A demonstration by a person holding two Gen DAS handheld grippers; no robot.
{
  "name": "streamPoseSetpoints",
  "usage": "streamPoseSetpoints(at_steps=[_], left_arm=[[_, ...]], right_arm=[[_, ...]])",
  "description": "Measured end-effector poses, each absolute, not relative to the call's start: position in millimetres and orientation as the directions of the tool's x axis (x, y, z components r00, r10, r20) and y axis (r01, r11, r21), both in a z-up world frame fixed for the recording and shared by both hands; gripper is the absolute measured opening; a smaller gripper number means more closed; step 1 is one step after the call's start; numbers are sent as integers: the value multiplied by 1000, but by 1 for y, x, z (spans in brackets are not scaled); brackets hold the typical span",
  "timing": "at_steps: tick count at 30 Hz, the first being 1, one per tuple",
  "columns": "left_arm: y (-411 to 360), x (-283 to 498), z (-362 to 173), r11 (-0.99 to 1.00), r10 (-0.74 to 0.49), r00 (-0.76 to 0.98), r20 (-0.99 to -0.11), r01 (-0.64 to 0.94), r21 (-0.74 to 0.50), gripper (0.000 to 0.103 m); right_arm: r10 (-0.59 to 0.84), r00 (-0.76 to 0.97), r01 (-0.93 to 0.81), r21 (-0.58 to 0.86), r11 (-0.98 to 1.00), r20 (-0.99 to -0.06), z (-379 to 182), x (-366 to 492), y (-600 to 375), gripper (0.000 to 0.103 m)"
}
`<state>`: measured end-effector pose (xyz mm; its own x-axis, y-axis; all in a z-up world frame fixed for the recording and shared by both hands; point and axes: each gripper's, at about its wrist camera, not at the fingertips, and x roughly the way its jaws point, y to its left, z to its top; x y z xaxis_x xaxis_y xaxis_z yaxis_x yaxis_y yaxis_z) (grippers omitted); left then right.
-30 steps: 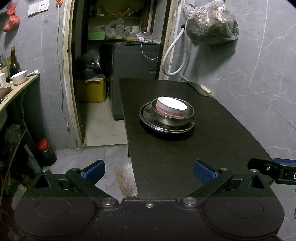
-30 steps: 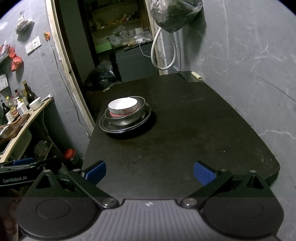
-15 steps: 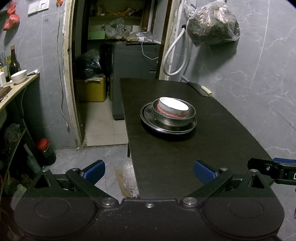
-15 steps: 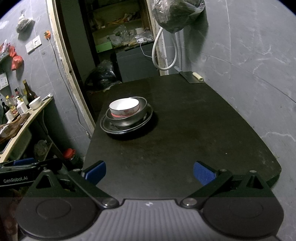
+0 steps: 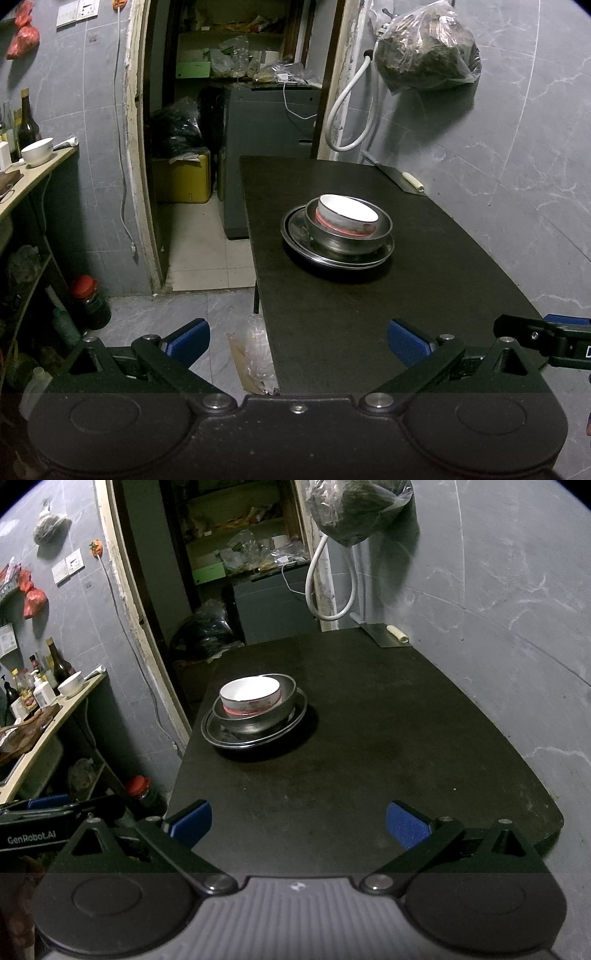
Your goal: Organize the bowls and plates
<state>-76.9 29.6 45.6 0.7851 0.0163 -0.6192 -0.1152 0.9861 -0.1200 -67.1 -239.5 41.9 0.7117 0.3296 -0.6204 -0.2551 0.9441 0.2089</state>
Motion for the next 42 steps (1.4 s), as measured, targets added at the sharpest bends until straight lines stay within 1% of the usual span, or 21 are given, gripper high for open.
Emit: streamPoseSetpoints(at_steps=[33, 39, 42], left_arm=[[33, -73, 42, 986, 4, 781, -624, -107, -128, 102], [28, -71, 42, 991, 42, 779, -625, -114, -76, 102], [31, -72, 42, 989, 22, 784, -620, -108, -101, 102]], right_arm=[[333, 709, -262, 207, 943, -621, 40, -64, -234, 103], [333, 708, -266, 201, 943, -623, 39, -64, -231, 103], [332, 708, -266, 201, 943, -623, 38, -63, -230, 103]])
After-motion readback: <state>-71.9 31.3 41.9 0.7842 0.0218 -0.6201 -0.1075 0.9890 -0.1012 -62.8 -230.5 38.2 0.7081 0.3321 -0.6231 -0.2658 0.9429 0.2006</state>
